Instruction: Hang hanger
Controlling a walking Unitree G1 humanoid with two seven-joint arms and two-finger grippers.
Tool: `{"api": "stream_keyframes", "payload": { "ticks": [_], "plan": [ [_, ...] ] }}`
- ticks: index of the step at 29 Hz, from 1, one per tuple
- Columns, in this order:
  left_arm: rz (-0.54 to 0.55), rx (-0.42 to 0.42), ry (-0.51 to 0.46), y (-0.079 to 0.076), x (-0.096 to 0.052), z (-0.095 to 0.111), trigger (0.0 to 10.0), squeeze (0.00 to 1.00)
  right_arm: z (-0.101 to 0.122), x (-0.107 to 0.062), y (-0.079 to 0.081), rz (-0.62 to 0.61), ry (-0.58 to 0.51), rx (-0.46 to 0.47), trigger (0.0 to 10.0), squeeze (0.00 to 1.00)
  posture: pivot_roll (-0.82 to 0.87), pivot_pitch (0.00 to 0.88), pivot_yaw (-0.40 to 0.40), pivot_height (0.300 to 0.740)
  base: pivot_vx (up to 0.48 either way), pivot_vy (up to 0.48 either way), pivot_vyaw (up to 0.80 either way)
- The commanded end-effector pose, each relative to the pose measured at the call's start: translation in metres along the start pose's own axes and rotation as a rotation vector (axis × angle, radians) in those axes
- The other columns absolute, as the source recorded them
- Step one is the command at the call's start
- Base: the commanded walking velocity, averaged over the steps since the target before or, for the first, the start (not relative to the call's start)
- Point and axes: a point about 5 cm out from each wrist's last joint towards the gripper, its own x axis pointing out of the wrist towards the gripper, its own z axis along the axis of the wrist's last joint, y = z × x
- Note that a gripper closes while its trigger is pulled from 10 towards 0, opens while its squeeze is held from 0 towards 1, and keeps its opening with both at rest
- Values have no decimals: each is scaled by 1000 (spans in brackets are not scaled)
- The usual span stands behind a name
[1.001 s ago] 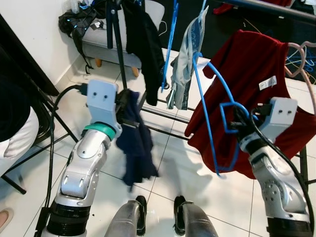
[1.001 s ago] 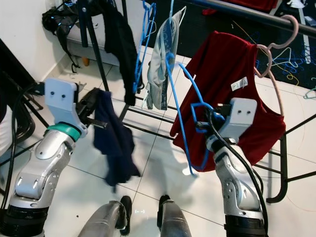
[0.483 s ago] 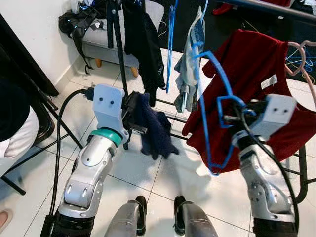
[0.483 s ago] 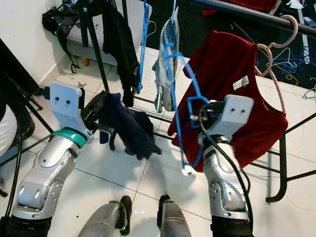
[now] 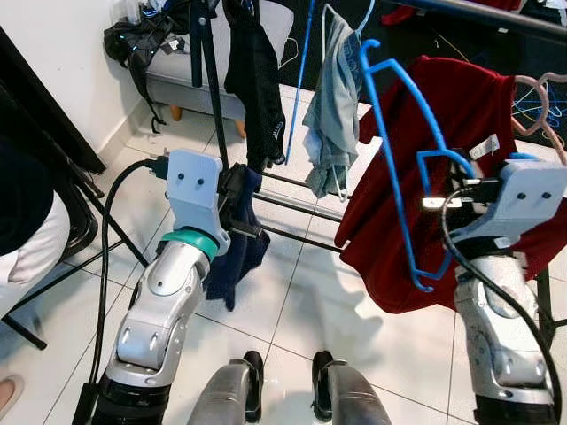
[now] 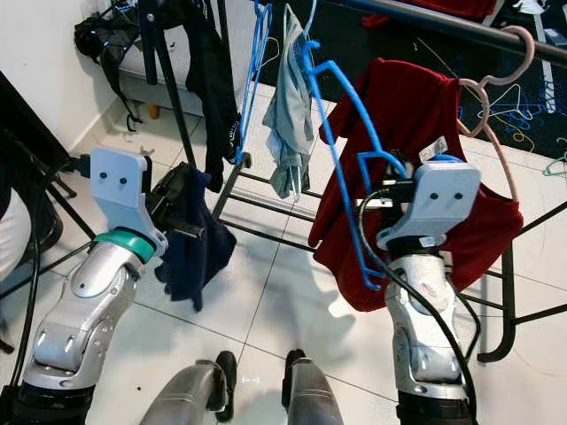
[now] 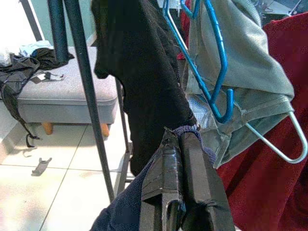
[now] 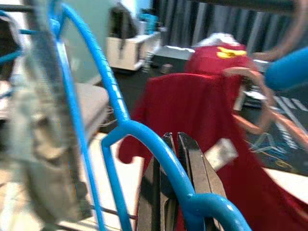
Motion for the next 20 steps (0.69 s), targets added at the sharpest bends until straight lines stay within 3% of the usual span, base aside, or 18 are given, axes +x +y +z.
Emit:
{"api": "stream_keyframes", "payload": {
  "ticks": [1, 8, 10, 15, 16, 17, 18, 20],
  "plan": [
    [-9, 5, -8, -1, -2, 2, 10000, 0, -6, -3, -9, -55, 28, -16, 10000, 0, -113, 174, 79, 740, 0, 0, 0],
    [-9, 11, -4, 0, -2, 3, 10000, 0, -25, 2, -29, -172, 129, 11, 10000, 0, -103, 176, 88, 740, 0, 0, 0],
    [-10, 13, -5, 0, -2, 4, 10000, 0, -28, 25, -31, -140, 156, 26, 10000, 0, -99, 177, 88, 740, 0, 0, 0],
    [-10, 13, -8, 0, -1, 5, 10000, 0, -28, 42, -29, -99, 176, 30, 10000, 0, -92, 180, 85, 740, 0, 0, 0],
    [-9, 14, -8, 1, -2, 5, 10000, 0, -25, 58, -27, -86, 182, 43, 10000, 0, -85, 188, 86, 740, 0, 0, 0],
    [-9, 14, -8, 1, -2, 5, 10000, 0, -25, 58, -27, -86, 182, 43, 10000, 0, -85, 188, 86, 740, 0, 0, 0],
    [-7, 15, -6, 2, -3, 5, 10000, 0, -22, 72, -23, -70, 186, 53, 10000, 0, -83, 193, 88, 740, 0, 0, 0],
    [-7, 15, -6, 2, -3, 5, 10000, 0, -22, 72, -23, -70, 186, 53, 10000, 0, -83, 193, 88, 740, 0, 0, 0]
  ]
}}
